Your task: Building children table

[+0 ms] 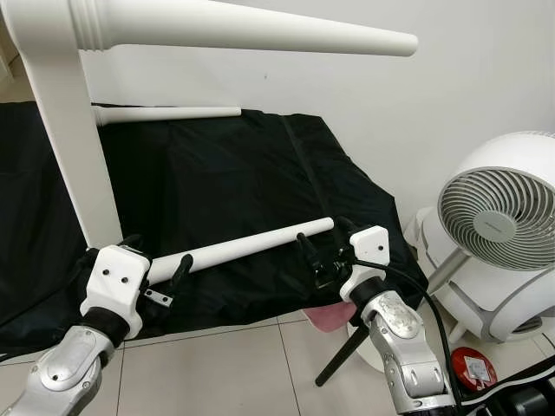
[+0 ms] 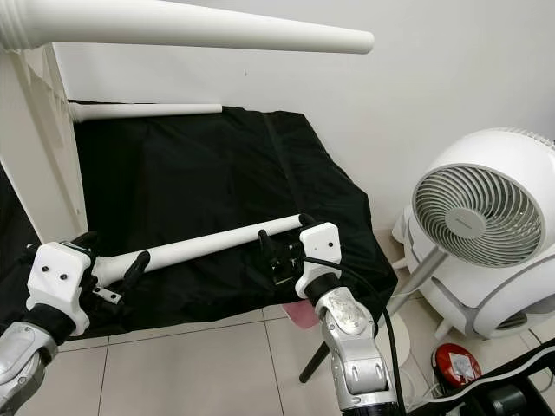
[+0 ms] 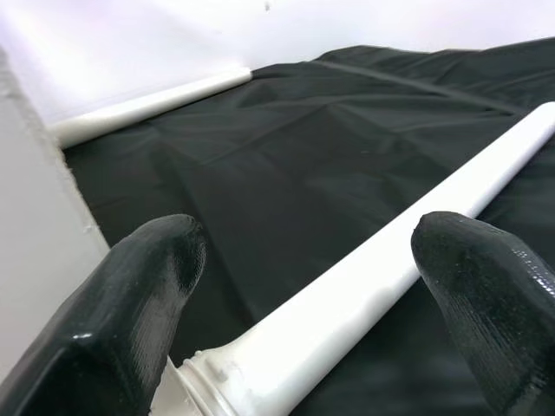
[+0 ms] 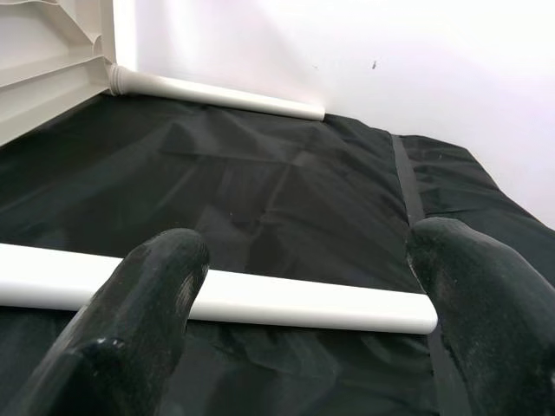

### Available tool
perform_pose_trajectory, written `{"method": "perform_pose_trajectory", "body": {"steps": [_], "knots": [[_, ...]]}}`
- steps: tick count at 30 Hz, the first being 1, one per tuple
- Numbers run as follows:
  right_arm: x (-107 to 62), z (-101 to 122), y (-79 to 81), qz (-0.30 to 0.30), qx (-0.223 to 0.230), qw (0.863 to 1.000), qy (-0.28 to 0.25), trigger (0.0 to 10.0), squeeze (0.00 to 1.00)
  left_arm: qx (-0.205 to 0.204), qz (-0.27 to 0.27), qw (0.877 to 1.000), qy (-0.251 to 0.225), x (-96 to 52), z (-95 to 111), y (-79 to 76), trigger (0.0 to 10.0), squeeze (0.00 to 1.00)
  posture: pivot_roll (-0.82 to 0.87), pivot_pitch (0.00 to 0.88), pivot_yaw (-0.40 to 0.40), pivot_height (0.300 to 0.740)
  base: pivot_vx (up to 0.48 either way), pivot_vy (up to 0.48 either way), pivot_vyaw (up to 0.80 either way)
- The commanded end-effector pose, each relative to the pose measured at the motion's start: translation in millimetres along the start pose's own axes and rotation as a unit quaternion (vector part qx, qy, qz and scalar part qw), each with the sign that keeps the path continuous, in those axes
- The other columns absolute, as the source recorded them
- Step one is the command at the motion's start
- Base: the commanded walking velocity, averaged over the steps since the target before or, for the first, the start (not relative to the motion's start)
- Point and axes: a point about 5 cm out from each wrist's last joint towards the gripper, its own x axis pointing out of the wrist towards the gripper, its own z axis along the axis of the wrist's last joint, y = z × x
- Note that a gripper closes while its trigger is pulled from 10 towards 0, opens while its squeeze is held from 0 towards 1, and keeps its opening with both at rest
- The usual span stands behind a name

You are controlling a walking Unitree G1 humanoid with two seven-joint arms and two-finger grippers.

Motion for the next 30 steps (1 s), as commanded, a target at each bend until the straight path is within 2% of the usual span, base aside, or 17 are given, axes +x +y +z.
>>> {"method": "perform_pose_trajectory", "body": {"steps": [1, 4, 11, 13, 18, 19, 22, 24, 30], "knots": [[-1.4, 0.8, -4.5, -0.011, 0.002, 1.000, -0.002, 10.0, 0.00, 0.016, 0.075, 0.997, 0.023, 0.9, -8.3, 18.0, 10.0, 0.00, 0.05, 0.000, -0.121, 0.740, 0.000, 0.000, 0.00], [-1.3, 0.7, -3.0, -0.012, 0.004, 1.000, -0.003, 10.0, 0.00, 0.036, 0.108, 0.993, 0.026, 3.6, -10.1, 30.9, 10.0, 0.00, 0.05, 0.000, -0.118, 0.740, 0.000, 0.000, 0.00], [-0.9, 0.9, -1.6, -0.015, 0.007, 1.000, -0.004, 10.0, 0.00, 0.058, 0.138, 0.988, 0.038, 7.0, -14.8, 43.4, 10.0, 0.00, 0.05, 0.000, -0.112, 0.740, 0.000, 0.000, 0.00], [-1.4, 1.5, -1.2, -0.017, 0.008, 1.000, -0.005, 10.0, 0.00, 0.073, 0.176, 0.980, 0.055, 7.9, -20.3, 57.4, 10.0, 0.00, 0.04, 0.000, -0.105, 0.740, 0.000, 0.000, 0.00], [-2.5, 1.8, -1.6, -0.019, 0.007, 1.000, -0.005, 10.0, 0.00, 0.091, 0.209, 0.971, 0.073, 6.0, -25.2, 68.8, 10.0, 0.00, 0.04, 0.000, -0.104, 0.740, 0.000, 0.000, 0.00], [-3.1, 1.6, -1.5, -0.019, 0.007, 1.000, -0.005, 10.0, 0.00, 0.098, 0.226, 0.966, 0.081, 4.3, -27.8, 74.9, 10.0, 0.00, 0.04, 0.000, -0.103, 0.740, 0.000, 0.000, 0.00], [-3.6, 1.1, -1.2, -0.019, 0.008, 1.000, -0.004, 10.0, 0.00, 0.097, 0.240, 0.962, 0.086, 2.8, -29.5, 80.4, 10.0, 0.00, 0.04, 0.000, -0.106, 0.740, 0.000, 0.000, 0.00], [-4.1, -0.4, 0.8, -0.015, 0.008, 1.000, -0.001, 10.0, 0.00, 0.111, 0.263, 0.954, 0.095, -0.4, -32.2, 90.6, 10.0, 0.00, 0.04, 0.000, -0.108, 0.740, 0.000, 0.000, 0.00], [-4.8, -1.8, 2.8, -0.011, 0.007, 1.000, 0.002, 10.0, 0.00, 0.111, 0.273, 0.951, 0.097, -2.3, -36.0, 97.4, 10.0, 0.00, 0.04, 0.000, -0.113, 0.740, 0.000, 0.000, 0.00]]}}
